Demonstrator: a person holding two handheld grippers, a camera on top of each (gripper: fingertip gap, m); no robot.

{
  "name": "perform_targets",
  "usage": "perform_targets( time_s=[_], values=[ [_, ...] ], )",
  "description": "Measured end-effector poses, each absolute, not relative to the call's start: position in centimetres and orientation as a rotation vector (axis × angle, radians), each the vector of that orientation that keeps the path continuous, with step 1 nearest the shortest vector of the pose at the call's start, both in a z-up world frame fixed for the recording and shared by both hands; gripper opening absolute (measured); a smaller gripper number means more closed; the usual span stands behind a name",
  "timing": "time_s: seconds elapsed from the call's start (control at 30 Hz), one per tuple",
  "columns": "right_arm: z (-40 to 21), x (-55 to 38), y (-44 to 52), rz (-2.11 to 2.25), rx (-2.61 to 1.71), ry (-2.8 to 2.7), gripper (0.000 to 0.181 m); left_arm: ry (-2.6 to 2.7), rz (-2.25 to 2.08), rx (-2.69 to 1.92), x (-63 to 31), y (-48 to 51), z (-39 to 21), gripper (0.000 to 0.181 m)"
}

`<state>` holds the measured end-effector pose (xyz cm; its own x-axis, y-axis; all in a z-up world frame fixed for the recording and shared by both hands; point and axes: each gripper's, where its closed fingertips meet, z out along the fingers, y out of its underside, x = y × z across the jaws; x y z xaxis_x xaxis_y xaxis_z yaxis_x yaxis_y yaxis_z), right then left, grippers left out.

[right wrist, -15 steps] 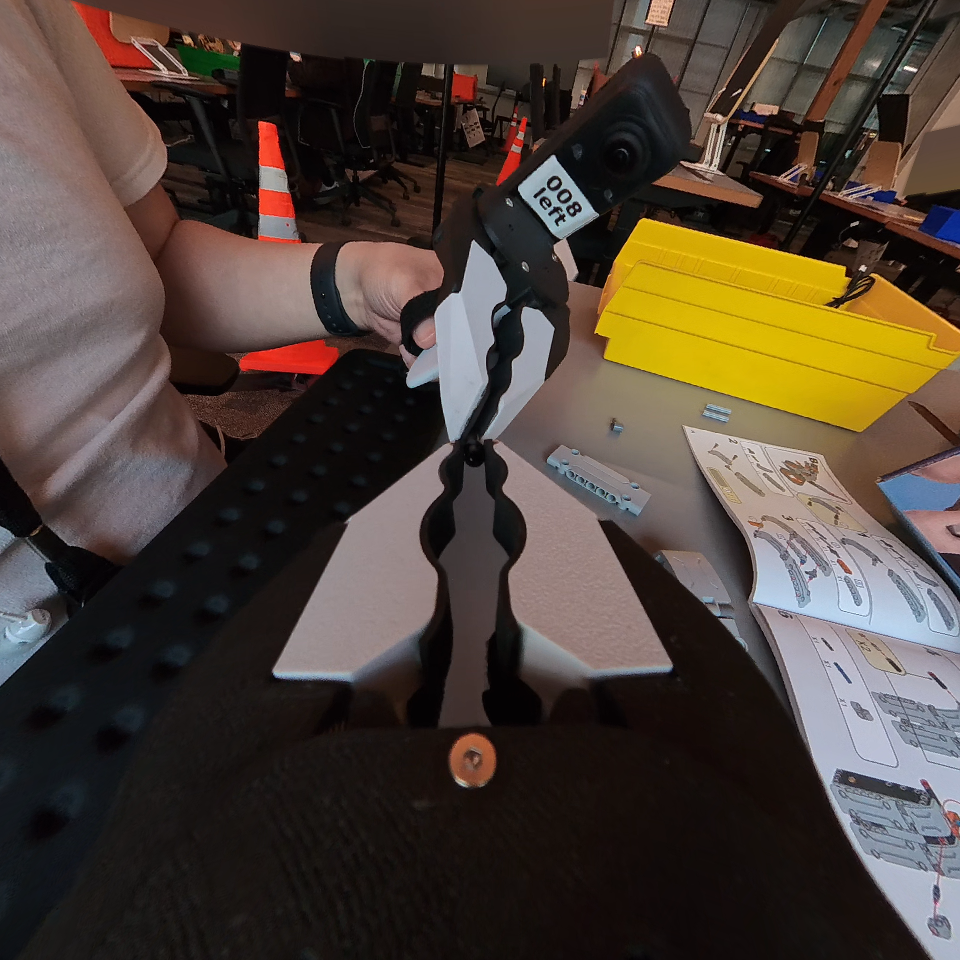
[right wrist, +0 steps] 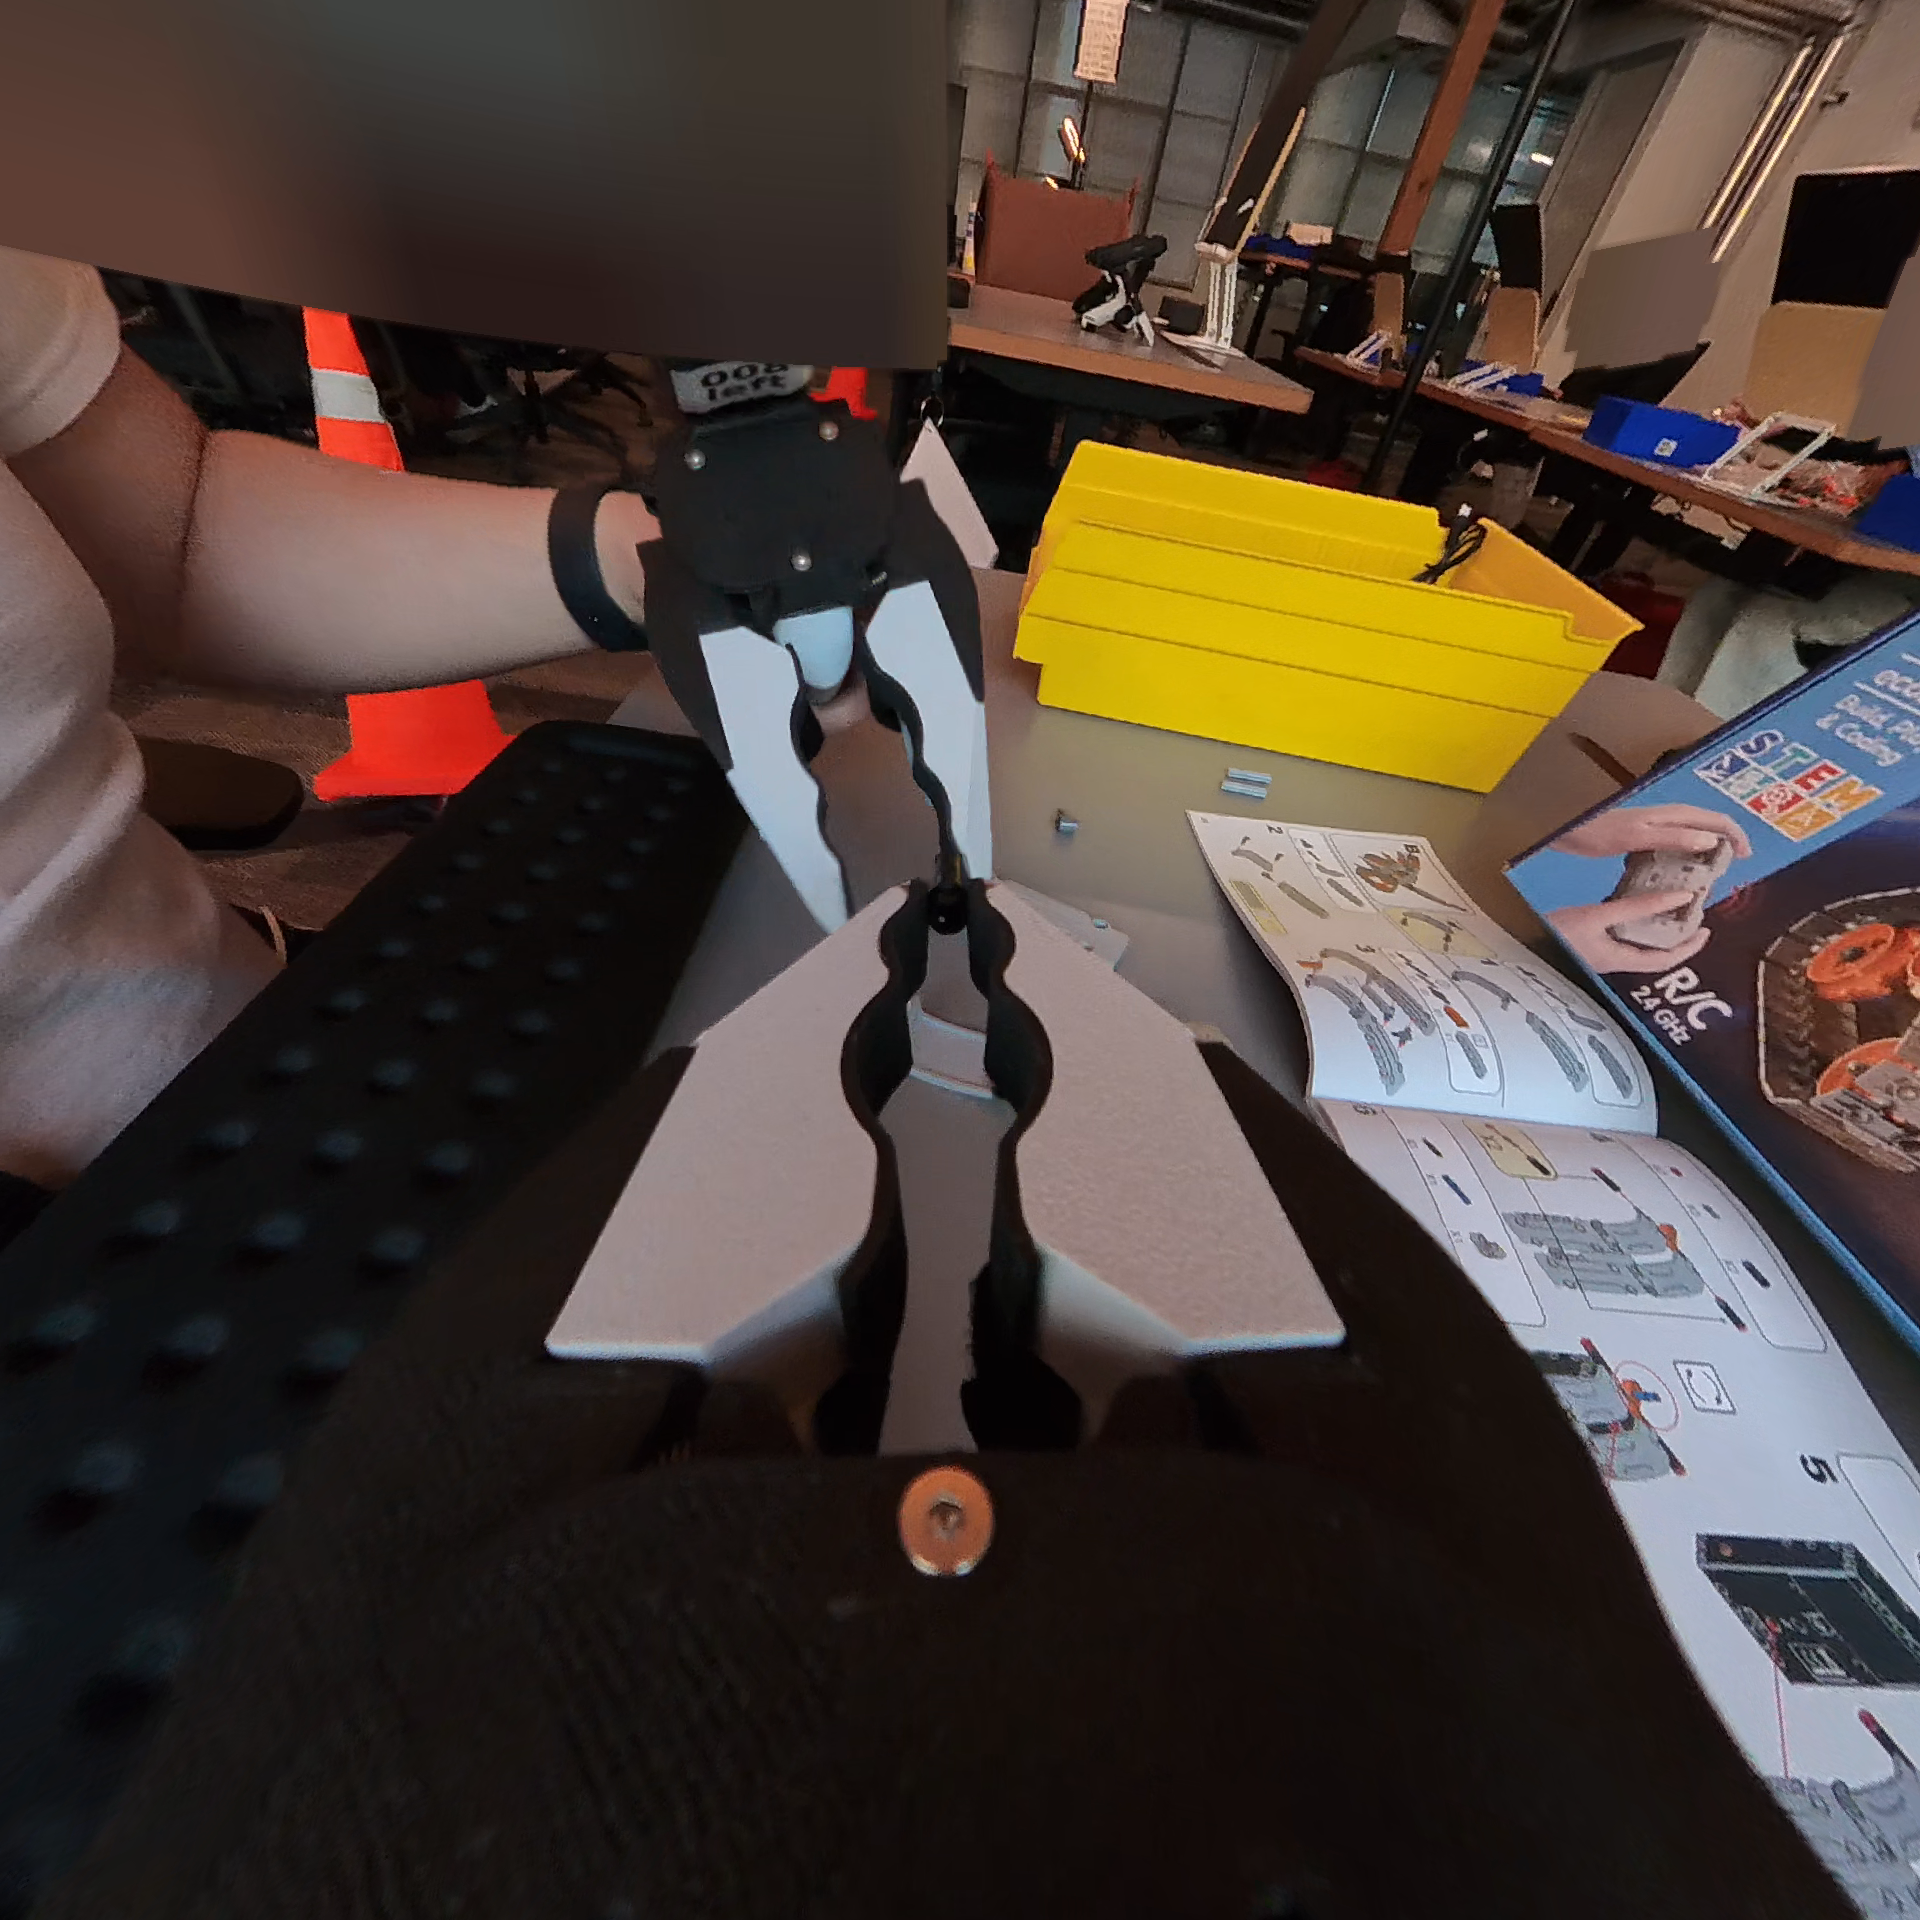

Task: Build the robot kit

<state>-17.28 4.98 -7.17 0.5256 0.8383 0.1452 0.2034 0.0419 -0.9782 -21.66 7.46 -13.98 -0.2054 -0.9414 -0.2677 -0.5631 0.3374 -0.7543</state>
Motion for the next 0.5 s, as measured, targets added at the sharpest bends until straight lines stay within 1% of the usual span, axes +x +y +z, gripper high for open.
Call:
perform_targets(
  time_s=[0.03, 0.1, 0.2, 0.3, 0.33, 0.4, 0.5],
  values=[
    [-7.4, -17.2, 5.0, 0.617, -1.492, -0.950, 0.006, 1.936, -0.665, -1.336, -21.5, 7.3, -14.6, 0.038],
    [-7.7, -17.1, 5.1, 0.617, -1.510, -0.955, 0.006, 2.016, -0.706, -1.319, -21.3, 6.7, -15.1, 0.038],
    [-7.9, -16.9, 5.2, 0.613, -1.519, -0.953, 0.006, 2.104, -0.699, -1.260, -21.0, 6.6, -15.8, 0.030],
    [-8.1, -16.7, 5.3, 0.621, -1.529, -0.950, 0.006, 2.164, -0.639, -1.225, -20.7, 6.8, -16.8, 0.026],
    [-8.2, -16.6, 5.4, 0.625, -1.534, -0.946, 0.006, 2.167, -0.637, -1.225, -20.6, 6.9, -17.1, 0.023],
    [-8.4, -16.5, 5.4, 0.633, -1.546, -0.946, 0.006, 2.172, -0.706, -1.233, -20.3, 6.5, -17.3, 0.011],
    [-8.9, -16.5, 5.5, 0.635, -1.563, -0.953, 0.006, 2.139, -0.824, -1.260, -20.0, 6.0, -17.3, 0.009]
  ],
)
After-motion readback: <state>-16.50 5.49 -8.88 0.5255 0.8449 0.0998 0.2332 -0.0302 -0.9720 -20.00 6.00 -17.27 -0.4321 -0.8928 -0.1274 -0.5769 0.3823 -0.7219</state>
